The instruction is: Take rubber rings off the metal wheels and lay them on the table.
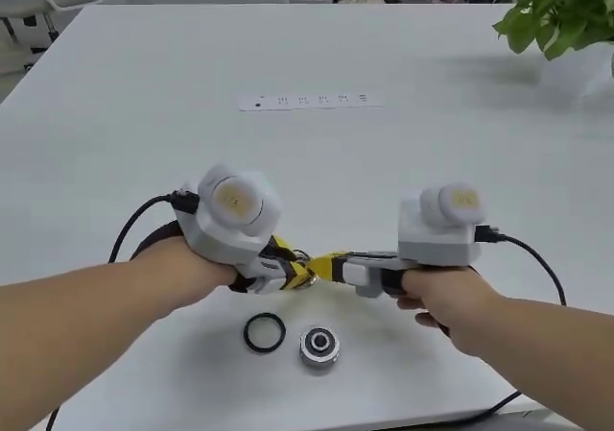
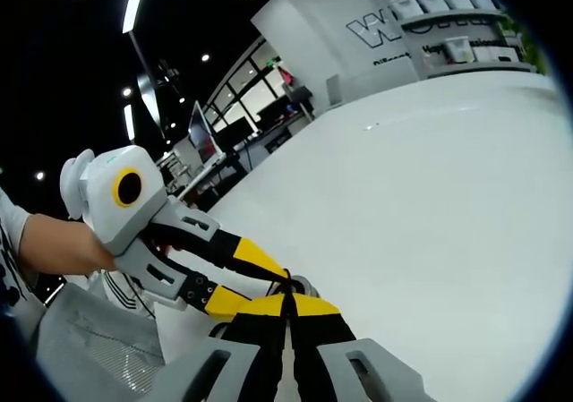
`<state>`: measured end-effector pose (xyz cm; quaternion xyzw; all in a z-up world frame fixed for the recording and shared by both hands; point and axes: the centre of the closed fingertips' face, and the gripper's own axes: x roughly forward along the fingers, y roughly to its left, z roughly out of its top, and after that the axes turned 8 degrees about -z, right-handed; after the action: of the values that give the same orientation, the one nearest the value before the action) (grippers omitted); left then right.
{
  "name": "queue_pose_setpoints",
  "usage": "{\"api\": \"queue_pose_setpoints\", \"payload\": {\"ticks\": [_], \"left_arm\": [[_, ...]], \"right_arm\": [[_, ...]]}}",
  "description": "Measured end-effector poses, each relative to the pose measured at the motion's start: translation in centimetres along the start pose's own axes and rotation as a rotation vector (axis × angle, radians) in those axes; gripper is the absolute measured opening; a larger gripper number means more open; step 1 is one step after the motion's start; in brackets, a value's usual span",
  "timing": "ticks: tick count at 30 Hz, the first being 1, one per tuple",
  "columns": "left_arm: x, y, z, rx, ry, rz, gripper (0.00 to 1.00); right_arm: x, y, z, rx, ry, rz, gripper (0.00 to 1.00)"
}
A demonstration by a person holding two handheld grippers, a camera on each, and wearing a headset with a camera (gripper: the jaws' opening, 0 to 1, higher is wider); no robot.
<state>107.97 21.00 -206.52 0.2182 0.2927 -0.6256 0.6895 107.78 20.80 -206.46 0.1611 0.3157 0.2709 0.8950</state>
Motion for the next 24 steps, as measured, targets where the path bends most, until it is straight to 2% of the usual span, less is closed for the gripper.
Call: {"api": "queue_pose_setpoints", "payload": {"ticks": [7,12,18,24], "left_arm": [[-1.6,-0.8,0.6,0.008,-0.034,-0.016,0.16],[-3.3,-1.2,1.4,-0.006,-0.095,-0.008,0.19],[-5.5,-2.0,1.1,0.012,-0.121,0.001,0.25],[-7.2,-3.1,0.3,-0.014,-0.141,0.009,0.3]], "right_arm": [[-0.5,0.4,0.4,0.002,-0.005,0.007,0.0],[-0.8,0.9,0.9,0.008,-0.014,0.018,0.0],[-1.4,1.8,1.3,0.012,-0.025,0.04,0.0],[-2.0,3.1,1.3,0.01,-0.017,0.067,0.0]]}}
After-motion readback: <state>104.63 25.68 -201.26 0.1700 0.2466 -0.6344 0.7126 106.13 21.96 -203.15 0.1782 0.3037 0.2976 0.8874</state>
